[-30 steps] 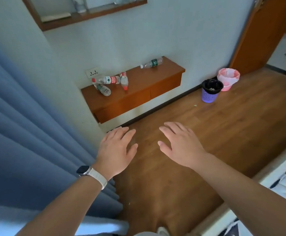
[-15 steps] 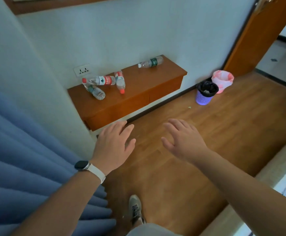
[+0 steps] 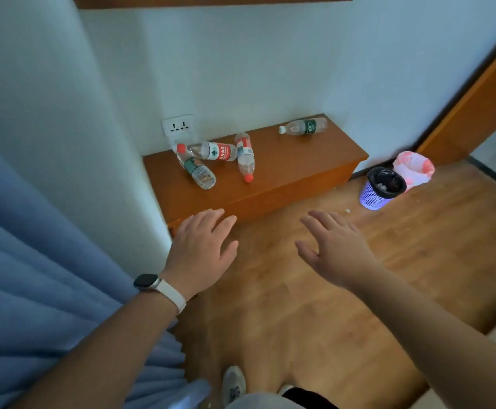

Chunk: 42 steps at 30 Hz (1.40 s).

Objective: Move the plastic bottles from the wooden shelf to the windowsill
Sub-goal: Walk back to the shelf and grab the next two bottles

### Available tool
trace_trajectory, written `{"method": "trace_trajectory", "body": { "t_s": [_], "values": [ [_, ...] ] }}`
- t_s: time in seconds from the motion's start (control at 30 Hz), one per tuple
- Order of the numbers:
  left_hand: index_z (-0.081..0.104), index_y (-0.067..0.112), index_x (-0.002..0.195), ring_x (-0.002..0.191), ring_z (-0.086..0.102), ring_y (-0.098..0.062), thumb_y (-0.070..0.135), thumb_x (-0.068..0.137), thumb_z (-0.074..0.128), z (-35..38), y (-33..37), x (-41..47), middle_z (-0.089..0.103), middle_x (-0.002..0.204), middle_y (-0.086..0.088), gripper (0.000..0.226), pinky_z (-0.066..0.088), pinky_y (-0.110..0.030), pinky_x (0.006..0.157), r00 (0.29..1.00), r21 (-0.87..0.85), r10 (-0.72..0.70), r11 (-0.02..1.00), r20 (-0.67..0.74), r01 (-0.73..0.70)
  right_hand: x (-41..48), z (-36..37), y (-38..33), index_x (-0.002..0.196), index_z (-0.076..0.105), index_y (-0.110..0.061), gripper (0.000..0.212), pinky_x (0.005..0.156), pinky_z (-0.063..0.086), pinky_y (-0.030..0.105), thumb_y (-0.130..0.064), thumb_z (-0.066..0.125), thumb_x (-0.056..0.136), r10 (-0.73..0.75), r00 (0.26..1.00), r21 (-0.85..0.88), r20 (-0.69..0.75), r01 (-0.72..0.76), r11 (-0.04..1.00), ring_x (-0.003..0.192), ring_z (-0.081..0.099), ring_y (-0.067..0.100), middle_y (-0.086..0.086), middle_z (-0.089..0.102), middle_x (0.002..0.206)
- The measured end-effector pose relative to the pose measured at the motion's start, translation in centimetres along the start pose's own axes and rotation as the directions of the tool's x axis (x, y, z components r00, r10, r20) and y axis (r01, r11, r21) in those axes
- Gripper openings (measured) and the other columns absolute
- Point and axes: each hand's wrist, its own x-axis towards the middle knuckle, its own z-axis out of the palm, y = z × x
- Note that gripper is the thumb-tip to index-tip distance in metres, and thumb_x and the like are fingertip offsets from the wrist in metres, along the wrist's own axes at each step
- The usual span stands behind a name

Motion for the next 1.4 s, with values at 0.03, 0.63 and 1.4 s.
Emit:
{"method": "trace_trajectory", "body": {
  "t_s": [0.03,0.63,1.4],
  "values": [
    [0.058,0.020,0.137,0.132,0.052,-0.028,0.044,0.097,0.055,0.0,-0.4,0.5,0.060,0.139,-0.007,0.047,0.041,-0.048,0.107,1.000,-0.001,-0.004,1.000,-0.007,0.004,0.7,0.0,-0.1,0.130,0.059,-0.017,0.049,0.097,0.043,0.045,-0.046,0.056,0.091,-0.005,1.000,-0.008,-0.007,0.005,1.000,0.123,0.052,0.030,0.006,0.058,0.135],
    [0.057,0.020,0.138,0.131,0.052,-0.028,0.046,0.097,0.055,3.3,2.3,15.8,0.059,0.140,-0.006,0.049,0.042,-0.048,0.105,1.000,0.024,-0.007,1.000,-0.005,0.007,11.9,0.9,10.1,0.137,0.051,-0.020,0.054,0.102,0.039,0.046,-0.053,0.043,0.094,0.013,1.000,0.048,-0.018,-0.012,0.999,0.133,0.044,0.027,0.003,0.051,0.143],
    [0.057,0.025,0.136,0.124,0.058,-0.028,0.050,0.093,0.060,8.6,10.2,34.5,0.062,0.137,-0.004,0.049,0.050,-0.048,0.096,0.990,0.131,-0.136,0.982,-0.032,0.139,25.4,3.7,28.4,0.141,0.042,-0.029,0.055,0.110,0.032,0.043,-0.059,0.038,0.095,-0.055,0.997,0.125,0.046,0.049,0.991,0.138,0.038,0.020,-0.004,0.045,0.148]
  ]
}}
